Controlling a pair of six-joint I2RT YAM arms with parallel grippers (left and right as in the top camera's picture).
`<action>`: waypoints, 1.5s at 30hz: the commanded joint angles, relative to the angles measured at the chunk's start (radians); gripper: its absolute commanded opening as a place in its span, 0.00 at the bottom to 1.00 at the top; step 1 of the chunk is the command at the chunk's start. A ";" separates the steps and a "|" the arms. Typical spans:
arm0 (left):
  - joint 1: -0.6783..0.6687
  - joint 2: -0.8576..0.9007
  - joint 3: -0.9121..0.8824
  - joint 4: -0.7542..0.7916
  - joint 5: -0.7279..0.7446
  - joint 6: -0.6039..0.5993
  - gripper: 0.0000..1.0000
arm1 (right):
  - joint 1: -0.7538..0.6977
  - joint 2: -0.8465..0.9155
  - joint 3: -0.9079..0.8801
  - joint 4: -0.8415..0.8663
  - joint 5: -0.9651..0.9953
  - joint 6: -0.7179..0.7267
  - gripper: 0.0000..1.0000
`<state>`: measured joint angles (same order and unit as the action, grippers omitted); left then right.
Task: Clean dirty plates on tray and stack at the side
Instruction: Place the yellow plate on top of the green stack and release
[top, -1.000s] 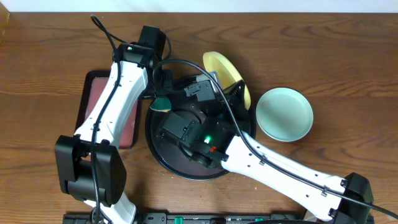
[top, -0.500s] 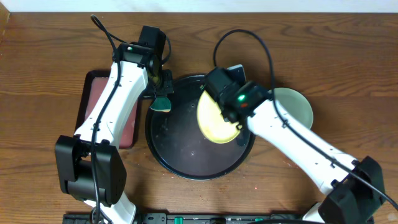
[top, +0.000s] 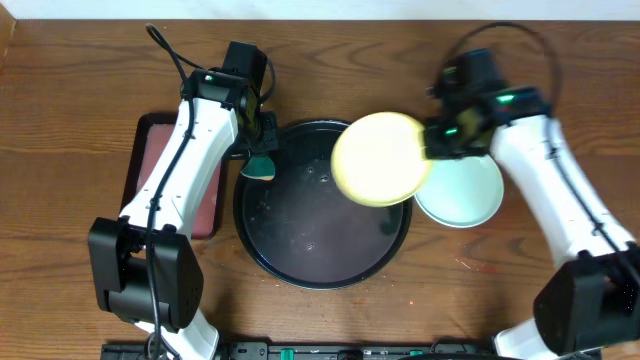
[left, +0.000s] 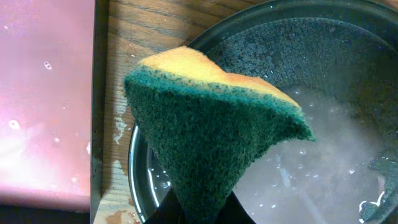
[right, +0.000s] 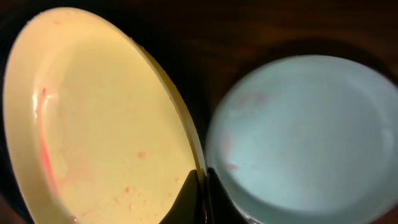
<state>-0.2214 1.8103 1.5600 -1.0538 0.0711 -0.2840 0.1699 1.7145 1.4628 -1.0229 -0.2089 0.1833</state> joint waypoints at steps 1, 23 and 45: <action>0.002 0.000 -0.008 -0.002 -0.016 -0.002 0.08 | -0.136 -0.026 -0.014 -0.018 -0.103 -0.043 0.01; 0.008 0.000 -0.008 0.003 -0.092 -0.001 0.08 | -0.444 -0.026 -0.421 0.244 -0.035 0.022 0.28; 0.364 0.078 -0.018 0.075 -0.110 0.240 0.08 | -0.218 -0.179 -0.232 0.131 -0.024 0.013 0.99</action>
<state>0.1070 1.8385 1.5597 -0.9901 -0.0277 -0.0799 -0.0715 1.5379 1.2209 -0.8898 -0.2428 0.2024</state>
